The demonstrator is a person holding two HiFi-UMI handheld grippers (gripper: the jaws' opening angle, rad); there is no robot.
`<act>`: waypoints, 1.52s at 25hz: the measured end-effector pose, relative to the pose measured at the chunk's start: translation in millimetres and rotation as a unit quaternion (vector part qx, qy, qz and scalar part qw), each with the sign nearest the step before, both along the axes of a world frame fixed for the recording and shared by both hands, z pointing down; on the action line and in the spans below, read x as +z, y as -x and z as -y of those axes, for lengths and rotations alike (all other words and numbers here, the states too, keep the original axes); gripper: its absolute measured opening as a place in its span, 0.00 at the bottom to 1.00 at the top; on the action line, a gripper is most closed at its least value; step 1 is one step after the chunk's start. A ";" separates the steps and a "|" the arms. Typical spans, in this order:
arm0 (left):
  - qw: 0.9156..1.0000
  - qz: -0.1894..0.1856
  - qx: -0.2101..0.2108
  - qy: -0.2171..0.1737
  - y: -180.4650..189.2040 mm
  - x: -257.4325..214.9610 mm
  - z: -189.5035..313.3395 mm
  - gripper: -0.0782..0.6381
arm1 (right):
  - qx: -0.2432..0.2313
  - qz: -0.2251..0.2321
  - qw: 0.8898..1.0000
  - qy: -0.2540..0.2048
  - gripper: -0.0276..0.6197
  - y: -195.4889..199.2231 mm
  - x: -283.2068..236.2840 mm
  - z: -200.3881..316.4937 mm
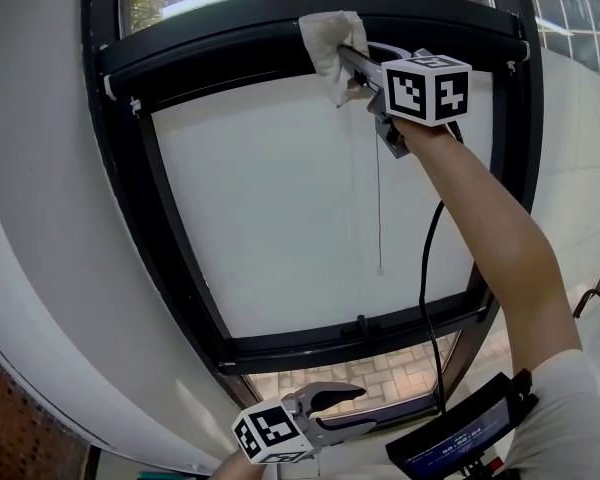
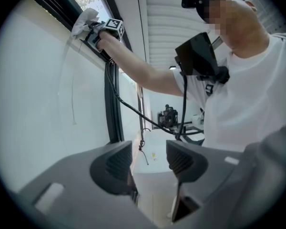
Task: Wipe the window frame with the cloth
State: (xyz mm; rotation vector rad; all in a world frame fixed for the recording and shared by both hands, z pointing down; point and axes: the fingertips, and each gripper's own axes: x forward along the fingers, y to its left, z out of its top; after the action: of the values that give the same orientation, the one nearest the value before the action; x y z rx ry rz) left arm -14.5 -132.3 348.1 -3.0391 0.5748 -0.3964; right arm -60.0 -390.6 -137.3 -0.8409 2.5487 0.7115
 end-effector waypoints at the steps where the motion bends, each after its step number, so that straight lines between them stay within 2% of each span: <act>1: 1.000 0.000 0.006 0.000 -8.7 0.8 1.5 0.45 | 0.009 0.003 1.000 0.002 0.16 -17.7 1.0 4.4; 12: 0.999 0.004 0.052 -0.001 -66.3 2.3 20.8 0.45 | 0.090 0.015 0.996 0.012 0.16 -145.1 0.3 47.2; 23: 0.998 0.004 0.057 -0.013 -113.5 3.7 39.0 0.45 | 0.143 0.048 0.988 0.040 0.16 -265.5 -3.2 90.6; 26: 0.998 0.006 0.064 -0.002 -126.9 1.7 36.3 0.45 | 0.161 0.054 0.984 0.046 0.16 -298.6 -3.3 100.7; 32: 0.998 0.010 0.065 -0.008 -144.7 2.1 44.7 0.45 | 0.205 0.064 0.975 0.056 0.16 -362.2 -0.8 118.7; 38: 0.997 0.012 0.075 -0.006 -160.8 0.3 46.3 0.45 | 0.242 0.035 0.968 0.051 0.16 -395.8 1.1 122.0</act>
State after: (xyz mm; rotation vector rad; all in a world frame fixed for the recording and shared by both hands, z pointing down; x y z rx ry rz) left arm 146.3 -178.6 348.4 -3.0354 0.3434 -0.4222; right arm 335.7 -512.6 -136.1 -1.5245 2.3481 0.6724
